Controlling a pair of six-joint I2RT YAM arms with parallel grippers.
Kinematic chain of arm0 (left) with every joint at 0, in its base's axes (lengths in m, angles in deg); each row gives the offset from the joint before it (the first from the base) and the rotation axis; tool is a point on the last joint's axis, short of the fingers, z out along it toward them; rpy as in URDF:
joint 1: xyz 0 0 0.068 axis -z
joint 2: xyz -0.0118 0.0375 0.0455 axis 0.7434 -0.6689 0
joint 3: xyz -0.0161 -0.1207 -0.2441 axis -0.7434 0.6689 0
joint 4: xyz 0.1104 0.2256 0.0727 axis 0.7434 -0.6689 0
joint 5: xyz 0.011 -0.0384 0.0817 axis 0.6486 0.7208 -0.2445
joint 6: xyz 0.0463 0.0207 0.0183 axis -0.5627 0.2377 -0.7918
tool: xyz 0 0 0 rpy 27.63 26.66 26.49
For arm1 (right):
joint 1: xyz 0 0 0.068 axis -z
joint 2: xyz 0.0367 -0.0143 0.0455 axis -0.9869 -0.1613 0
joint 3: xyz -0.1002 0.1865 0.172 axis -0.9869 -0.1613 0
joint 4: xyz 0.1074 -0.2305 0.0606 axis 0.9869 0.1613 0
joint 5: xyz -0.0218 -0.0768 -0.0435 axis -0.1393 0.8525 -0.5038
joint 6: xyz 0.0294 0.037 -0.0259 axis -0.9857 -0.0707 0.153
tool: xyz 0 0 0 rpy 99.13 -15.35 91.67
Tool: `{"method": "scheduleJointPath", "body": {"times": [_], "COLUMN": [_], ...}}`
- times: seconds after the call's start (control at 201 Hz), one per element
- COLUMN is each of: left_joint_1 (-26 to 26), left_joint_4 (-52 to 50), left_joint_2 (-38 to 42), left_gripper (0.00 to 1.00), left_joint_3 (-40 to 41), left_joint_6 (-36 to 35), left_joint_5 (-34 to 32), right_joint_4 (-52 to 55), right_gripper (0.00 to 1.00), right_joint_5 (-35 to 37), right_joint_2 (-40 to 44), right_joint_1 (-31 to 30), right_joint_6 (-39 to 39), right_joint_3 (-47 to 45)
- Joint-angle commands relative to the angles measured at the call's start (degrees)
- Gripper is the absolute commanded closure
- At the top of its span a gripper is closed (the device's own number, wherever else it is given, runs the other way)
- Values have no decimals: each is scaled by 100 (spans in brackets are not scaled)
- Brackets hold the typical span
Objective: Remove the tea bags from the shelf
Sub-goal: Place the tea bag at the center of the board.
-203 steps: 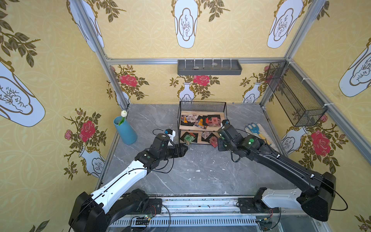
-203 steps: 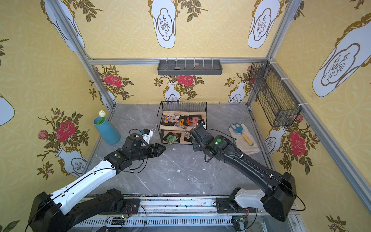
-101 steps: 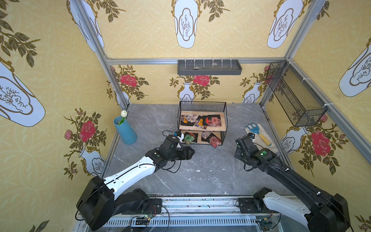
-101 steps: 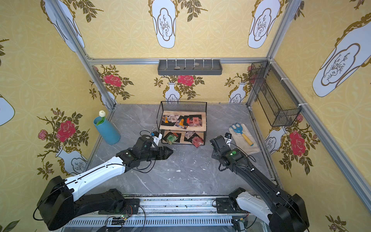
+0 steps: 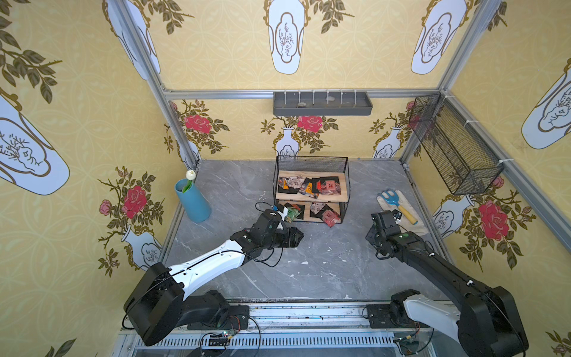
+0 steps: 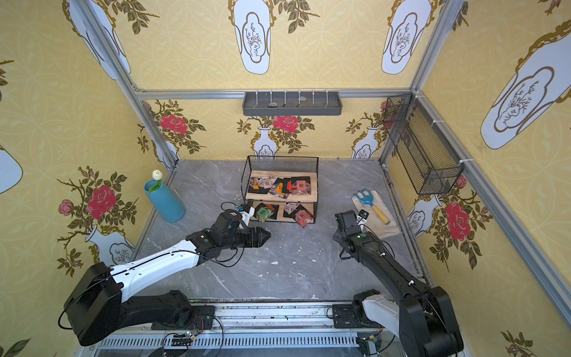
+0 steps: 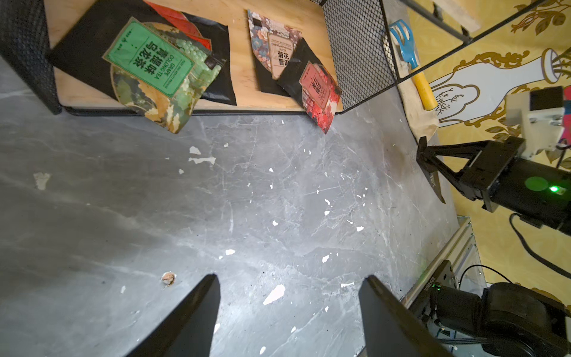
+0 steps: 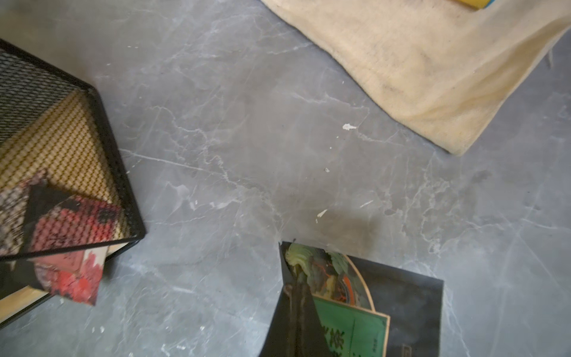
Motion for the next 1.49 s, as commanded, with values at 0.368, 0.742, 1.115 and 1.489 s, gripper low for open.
{"method": "scheduleJointPath", "body": {"times": [0.368,0.742,1.115,1.489], "left_joint_1": [2,2,2,1], "left_joint_4": [192,183,166,-51], "left_joint_2": [-87,-91,75,277], "left_gripper": [20,20,19,19], "left_joint_3": [31,64,106,10], "left_joint_6": [-108,-108,-117,-107], "left_joint_5": [-125,-184,-276,-356], "right_joint_4": [-833,-842,-533,-367], "right_gripper": [97,78,70,54], "right_joint_5": [119,9,-105,-556], "right_joint_2": [-659,-774,-309,222], "right_joint_1": [77,67,59,69], "right_joint_6": [-193,-195,36,481], "right_joint_3": [-138,-125,115,569]}}
